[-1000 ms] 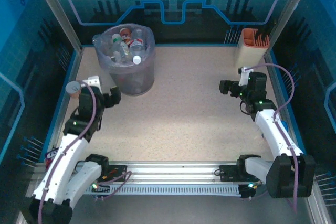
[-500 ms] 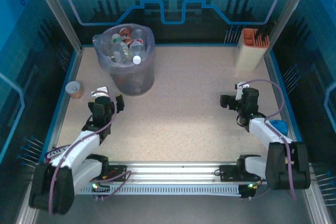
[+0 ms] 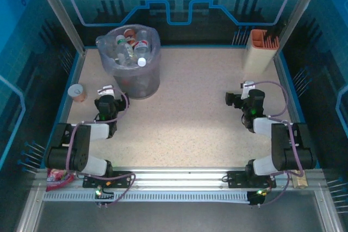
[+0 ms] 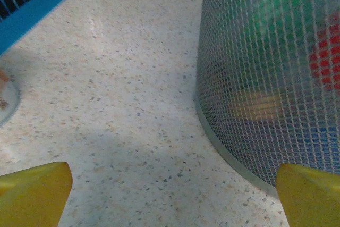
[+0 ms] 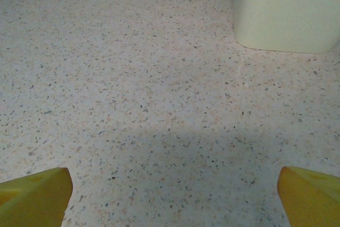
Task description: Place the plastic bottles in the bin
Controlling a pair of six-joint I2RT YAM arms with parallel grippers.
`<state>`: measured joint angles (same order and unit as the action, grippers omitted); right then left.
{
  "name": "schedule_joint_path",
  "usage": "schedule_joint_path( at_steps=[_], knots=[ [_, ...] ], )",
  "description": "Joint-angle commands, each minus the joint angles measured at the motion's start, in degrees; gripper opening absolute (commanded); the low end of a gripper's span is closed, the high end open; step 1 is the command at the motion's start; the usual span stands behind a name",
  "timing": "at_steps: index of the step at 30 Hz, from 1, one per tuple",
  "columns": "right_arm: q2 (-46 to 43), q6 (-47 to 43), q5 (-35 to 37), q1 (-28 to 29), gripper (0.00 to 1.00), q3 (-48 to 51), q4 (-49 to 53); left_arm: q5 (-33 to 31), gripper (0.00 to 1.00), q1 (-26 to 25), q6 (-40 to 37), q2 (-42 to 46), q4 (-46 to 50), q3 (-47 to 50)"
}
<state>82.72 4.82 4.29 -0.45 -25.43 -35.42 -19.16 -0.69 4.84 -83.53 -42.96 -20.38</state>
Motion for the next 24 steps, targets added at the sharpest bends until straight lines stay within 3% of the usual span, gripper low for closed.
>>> schedule_joint_path(
  at_steps=[1, 3, 6, 24],
  knots=[
    [1.65, -2.47, 0.62, 2.13, 1.0, 1.28, -9.04, 3.11, 0.99, -0.01, -0.89, -1.19, -5.96, -1.56],
    [6.38, -3.37, 1.33, 3.03, 1.0, 4.35, -20.46, 4.43, 0.99, 0.07, -1.06, -1.46, -7.0, -0.9],
    [5.13, -2.97, 4.26, 3.82, 1.0, 4.17, -17.91, 4.53, 0.99, -0.56, -2.66, -5.67, -13.58, 0.12],
    [5.7, -5.13, 10.14, 6.94, 1.0, 3.9, -18.55, 3.97, 0.99, -0.76, -2.42, -5.25, -11.89, -0.27]
  ],
)
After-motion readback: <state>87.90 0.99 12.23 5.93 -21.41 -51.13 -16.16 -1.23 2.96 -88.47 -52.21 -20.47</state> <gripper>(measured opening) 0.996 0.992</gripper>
